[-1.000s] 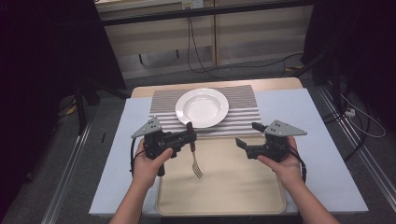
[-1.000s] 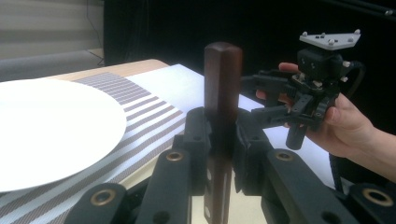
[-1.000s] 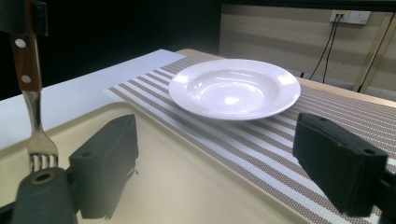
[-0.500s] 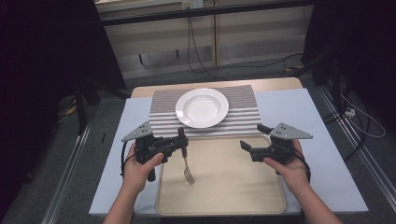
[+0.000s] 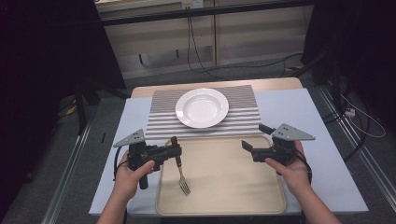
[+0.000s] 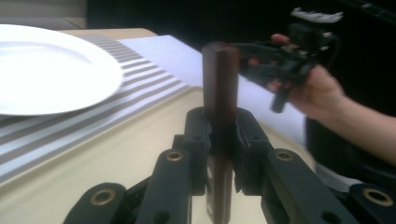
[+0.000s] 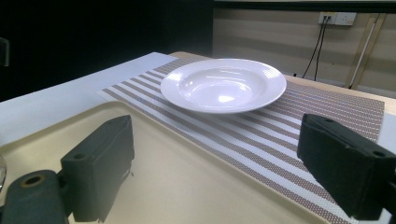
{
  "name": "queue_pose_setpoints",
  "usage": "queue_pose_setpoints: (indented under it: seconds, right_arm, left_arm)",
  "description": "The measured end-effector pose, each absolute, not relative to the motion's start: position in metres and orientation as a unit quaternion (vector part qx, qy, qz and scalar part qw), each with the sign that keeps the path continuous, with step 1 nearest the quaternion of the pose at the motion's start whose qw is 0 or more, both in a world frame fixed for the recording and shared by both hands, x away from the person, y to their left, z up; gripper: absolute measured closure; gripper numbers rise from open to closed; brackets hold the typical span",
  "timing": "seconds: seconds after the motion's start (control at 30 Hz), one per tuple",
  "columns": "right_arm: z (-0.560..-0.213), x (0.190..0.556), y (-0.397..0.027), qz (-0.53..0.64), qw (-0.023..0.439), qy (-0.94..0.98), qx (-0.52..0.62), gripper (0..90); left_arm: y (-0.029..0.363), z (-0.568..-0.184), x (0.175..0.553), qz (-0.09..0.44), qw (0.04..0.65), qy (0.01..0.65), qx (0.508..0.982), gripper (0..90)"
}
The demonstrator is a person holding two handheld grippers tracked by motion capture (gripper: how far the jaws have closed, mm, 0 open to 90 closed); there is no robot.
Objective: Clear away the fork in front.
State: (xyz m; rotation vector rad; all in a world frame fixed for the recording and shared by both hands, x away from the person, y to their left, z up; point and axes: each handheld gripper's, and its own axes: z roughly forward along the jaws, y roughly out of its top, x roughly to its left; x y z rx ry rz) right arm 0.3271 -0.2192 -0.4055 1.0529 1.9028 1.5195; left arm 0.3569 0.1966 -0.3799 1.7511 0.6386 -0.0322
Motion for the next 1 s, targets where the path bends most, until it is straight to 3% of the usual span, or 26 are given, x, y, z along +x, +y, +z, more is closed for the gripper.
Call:
queue_pose_setpoints:
  seconds: [0.17, 0.53, 0.73, 0.83, 1.0]
  right_arm:
    - [-0.406, 0.328, -0.218, 0.555, 0.239, 0.696, 0.387, 10.8]
    - [-0.408, 0.33, -0.217, 0.555, 0.237, 0.697, 0.387, 10.8]
    - [-0.408, 0.332, -0.216, 0.557, 0.237, 0.697, 0.385, 10.7]
    - [-0.407, 0.331, -0.217, 0.559, 0.234, 0.695, 0.386, 10.5]
    - [-0.408, 0.329, -0.222, 0.565, 0.235, 0.687, 0.392, 10.4]
  left_arm:
    - [0.199, -0.399, 0.367, -0.002, 0.6, 0.29, 0.745, 76.9]
    - [0.192, -0.423, 0.366, 0.032, 0.531, 0.288, 0.796, 66.3]
    - [0.194, -0.428, 0.36, 0.056, 0.508, 0.288, 0.81, 59.8]
    - [0.194, -0.429, 0.362, 0.072, 0.498, 0.289, 0.814, 51.5]
    - [0.196, -0.426, 0.361, 0.083, 0.502, 0.303, 0.806, 53.4]
